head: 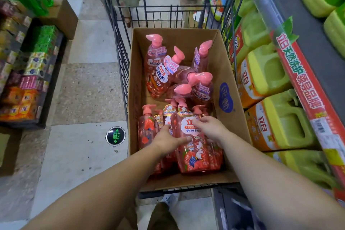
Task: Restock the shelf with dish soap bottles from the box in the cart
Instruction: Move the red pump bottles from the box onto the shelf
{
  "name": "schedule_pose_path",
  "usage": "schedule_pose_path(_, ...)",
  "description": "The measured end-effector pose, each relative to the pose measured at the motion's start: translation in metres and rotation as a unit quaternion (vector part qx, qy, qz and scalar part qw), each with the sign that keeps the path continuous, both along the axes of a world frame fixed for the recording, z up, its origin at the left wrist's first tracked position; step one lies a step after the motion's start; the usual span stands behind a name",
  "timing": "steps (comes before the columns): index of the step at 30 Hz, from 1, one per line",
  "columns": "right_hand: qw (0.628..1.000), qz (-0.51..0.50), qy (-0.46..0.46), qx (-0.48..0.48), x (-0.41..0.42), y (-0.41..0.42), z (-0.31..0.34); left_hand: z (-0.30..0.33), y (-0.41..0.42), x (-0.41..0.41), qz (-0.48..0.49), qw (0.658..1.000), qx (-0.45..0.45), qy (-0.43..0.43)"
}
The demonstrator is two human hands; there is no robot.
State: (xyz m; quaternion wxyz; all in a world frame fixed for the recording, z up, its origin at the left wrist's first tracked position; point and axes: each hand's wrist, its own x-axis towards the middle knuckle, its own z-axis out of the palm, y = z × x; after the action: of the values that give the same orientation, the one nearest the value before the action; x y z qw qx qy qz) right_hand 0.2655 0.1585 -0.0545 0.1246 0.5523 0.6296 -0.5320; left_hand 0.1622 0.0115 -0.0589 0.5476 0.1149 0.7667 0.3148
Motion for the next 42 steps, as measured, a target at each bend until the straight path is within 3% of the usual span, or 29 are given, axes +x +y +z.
schedule_pose_path(6, 0.999, -0.03, 0.015, -0.037, -0.01, 0.007, 0.0, 0.0, 0.013, -0.007, 0.036, 0.999, 0.007, -0.025)
schedule_pose_path(15, 0.976, -0.091, 0.034, 0.195, -0.03, 0.045, 0.005, -0.015, 0.019, -0.017, 0.09, 0.994, 0.014, -0.064)
schedule_pose_path(20, 0.955, -0.089, 0.02, 0.281, -0.044, 0.068, -0.002, -0.019, 0.027, -0.029, 0.114, 0.993, 0.042, 0.005)
schedule_pose_path(25, 0.959, -0.019, 0.036, 0.281, -0.06, 0.087, -0.019, -0.021, 0.046, -0.042, 0.088, 0.99, 0.059, 0.091)
schedule_pose_path(32, 0.949, -0.028, 0.103, 0.297, -0.055, 0.095, -0.023, -0.023, 0.052, -0.036, 0.076, 0.992, 0.069, 0.077)
schedule_pose_path(38, 0.928, -0.055, 0.137, 0.341, -0.036, 0.091, 0.023, -0.004, 0.052, -0.04, 0.07, 0.984, 0.073, 0.143)
schedule_pose_path(42, 0.929, -0.049, 0.174, 0.322, -0.023, 0.091, 0.072, 0.022, 0.052, -0.044, 0.073, 0.974, 0.116, 0.178)
